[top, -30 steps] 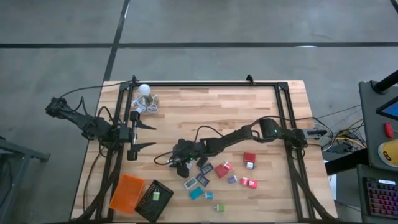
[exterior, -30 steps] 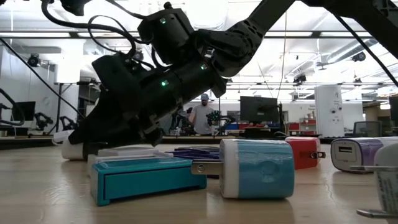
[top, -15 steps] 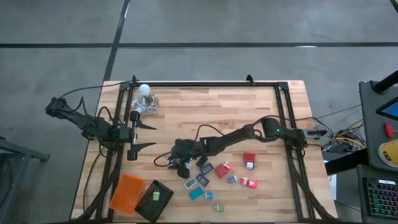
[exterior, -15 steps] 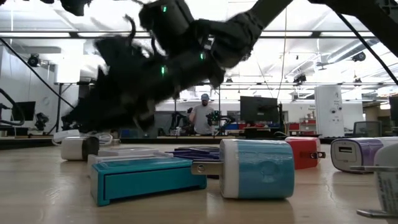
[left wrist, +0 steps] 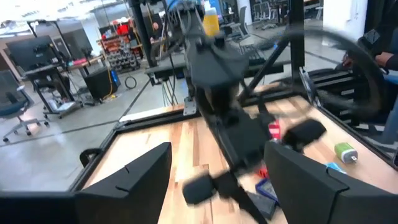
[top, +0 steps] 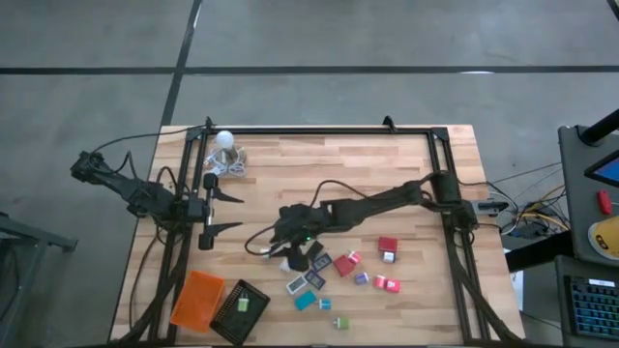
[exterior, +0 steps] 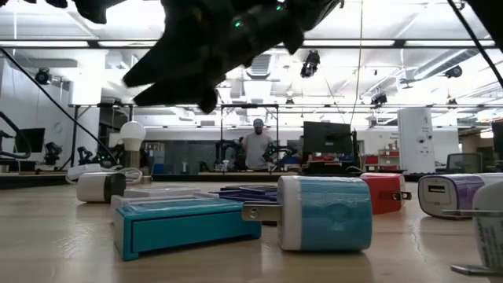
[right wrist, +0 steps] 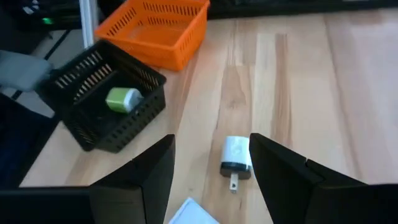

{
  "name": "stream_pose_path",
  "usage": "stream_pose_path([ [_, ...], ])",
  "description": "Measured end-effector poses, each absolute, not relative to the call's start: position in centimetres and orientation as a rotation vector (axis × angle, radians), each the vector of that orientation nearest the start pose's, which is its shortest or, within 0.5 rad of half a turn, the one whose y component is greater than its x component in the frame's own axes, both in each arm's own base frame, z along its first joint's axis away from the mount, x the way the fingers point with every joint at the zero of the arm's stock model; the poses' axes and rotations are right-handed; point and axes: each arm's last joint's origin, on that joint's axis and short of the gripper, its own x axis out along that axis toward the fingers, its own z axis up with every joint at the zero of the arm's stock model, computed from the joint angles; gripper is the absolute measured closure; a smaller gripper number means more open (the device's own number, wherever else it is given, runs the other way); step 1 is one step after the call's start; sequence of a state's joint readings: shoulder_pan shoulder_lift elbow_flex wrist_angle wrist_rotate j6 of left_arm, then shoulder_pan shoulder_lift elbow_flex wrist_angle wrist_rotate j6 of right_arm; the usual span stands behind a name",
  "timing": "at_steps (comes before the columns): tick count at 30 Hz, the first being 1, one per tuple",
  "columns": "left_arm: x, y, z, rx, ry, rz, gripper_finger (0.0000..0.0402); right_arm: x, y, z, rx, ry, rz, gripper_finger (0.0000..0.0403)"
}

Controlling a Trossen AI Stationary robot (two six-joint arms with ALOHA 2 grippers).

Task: Pick & Place Office items
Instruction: Put the top white charger adapter into the black basket

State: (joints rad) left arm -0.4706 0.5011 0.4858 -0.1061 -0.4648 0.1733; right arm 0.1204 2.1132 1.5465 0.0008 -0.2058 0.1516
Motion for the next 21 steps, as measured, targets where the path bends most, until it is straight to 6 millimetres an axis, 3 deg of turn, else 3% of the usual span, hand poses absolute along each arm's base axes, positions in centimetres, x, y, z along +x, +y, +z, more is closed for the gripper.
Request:
stream_pose_path([
  [5,11.8,-4.5,26.5,0.187,0.205,-0.014,0.014,44.9,6.0,21.6,0.142,0.531,0.233,0.02],
  [12,11.7,-4.5,24.9,0.085,0.364,0.008,0.014,40.1,5.1,22.5,0.124,0.401,0.082,0.02],
  [18,12.5,-5.2,23.5,0.02,0.466,-0.034,0.014,36.5,4.5,21.6,0.166,0.368,0.059,0.02],
  [21,13.1,-5.5,21.8,-0.005,0.528,-0.025,0.014,35.0,4.4,21.2,0.201,0.345,0.05,0.0199],
])
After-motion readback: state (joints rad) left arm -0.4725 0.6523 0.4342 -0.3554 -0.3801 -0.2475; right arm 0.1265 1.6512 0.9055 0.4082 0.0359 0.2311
